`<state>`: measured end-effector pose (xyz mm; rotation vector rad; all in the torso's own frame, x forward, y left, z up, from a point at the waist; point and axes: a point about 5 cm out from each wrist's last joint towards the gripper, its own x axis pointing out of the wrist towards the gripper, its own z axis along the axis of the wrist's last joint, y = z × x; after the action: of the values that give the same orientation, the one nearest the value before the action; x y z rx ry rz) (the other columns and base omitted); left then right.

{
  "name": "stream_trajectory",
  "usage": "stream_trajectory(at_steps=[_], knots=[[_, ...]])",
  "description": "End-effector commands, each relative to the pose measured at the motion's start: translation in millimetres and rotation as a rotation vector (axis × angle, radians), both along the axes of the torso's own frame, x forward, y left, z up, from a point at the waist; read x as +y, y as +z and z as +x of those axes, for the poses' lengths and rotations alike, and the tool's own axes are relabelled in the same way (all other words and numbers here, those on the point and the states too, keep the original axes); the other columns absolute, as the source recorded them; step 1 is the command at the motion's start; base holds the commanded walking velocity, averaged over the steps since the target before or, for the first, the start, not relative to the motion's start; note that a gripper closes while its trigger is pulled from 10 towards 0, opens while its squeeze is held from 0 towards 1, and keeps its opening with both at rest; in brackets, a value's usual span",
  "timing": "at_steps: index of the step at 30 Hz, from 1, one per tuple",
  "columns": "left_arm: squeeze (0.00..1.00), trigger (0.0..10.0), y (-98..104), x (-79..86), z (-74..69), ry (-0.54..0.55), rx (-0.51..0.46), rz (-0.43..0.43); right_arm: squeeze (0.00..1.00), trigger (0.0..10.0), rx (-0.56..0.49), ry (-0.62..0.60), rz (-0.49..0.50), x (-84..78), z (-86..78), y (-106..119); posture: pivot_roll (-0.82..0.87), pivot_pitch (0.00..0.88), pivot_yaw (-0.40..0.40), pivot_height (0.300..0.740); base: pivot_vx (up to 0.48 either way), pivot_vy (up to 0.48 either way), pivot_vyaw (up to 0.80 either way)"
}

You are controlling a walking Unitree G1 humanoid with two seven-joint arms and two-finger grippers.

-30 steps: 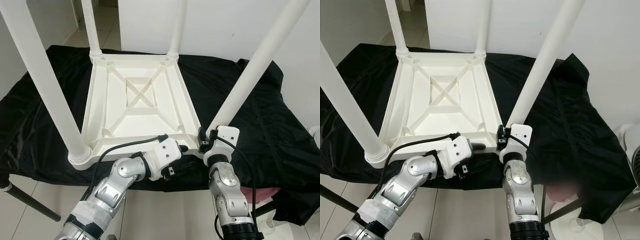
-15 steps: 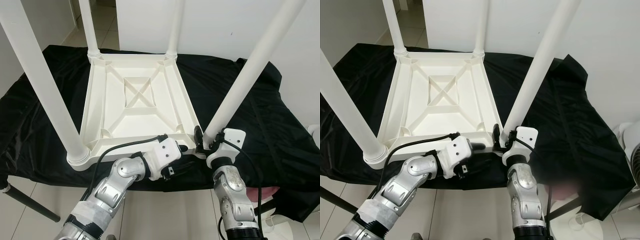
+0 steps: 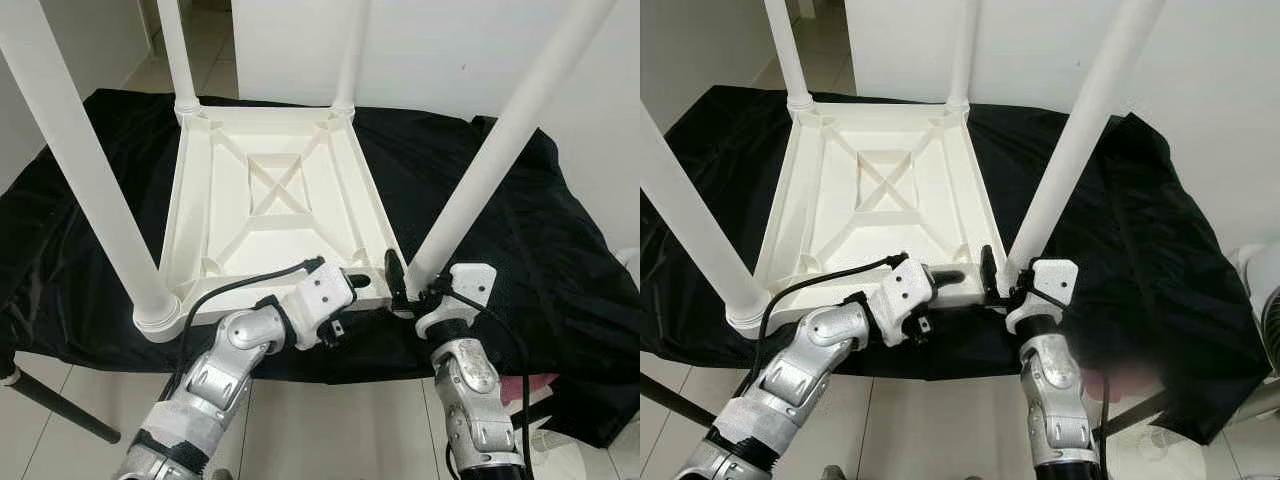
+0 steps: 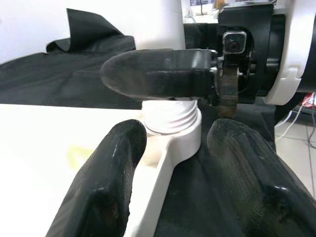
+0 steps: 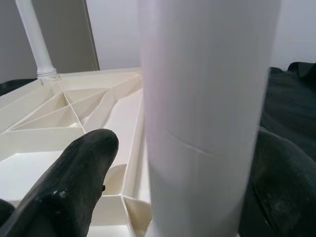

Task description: Building children table

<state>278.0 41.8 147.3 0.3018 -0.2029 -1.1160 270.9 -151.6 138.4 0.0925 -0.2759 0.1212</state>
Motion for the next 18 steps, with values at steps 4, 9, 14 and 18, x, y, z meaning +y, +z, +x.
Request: stream_trajectory(at_steps=[4,9,14,18], knots=[[0.00,10.0,-4.8,12.2,4.8,0.105,0.012,-0.020,0.00,10.0,0.029,0.024,0.001,-15.0,-1.5,-7.9,-0.04,0.073,-0.051,0.740,0.000,0.000,0.00],[0.00,10.0,-5.7,13.1,0.1,0.018,0.061,-0.012,0.00,10.0,0.014,0.098,-0.073,-29.4,1.6,-7.6,-0.04,0.070,-0.045,0.740,0.000,0.000,0.00],[0.00,10.0,-7.6,9.9,-6.4,-0.048,0.086,0.018,0.00,10.0,0.040,0.222,-0.152,-35.6,8.7,-8.5,-0.04,0.063,-0.038,0.740,0.000,0.000,0.00],[0.00,10.0,-7.5,7.7,-7.5,-0.061,0.081,0.026,0.00,10.0,0.056,0.290,-0.191,-35.7,13.6,-9.2,-0.03,0.061,-0.036,0.740,0.000,0.000,0.00]])
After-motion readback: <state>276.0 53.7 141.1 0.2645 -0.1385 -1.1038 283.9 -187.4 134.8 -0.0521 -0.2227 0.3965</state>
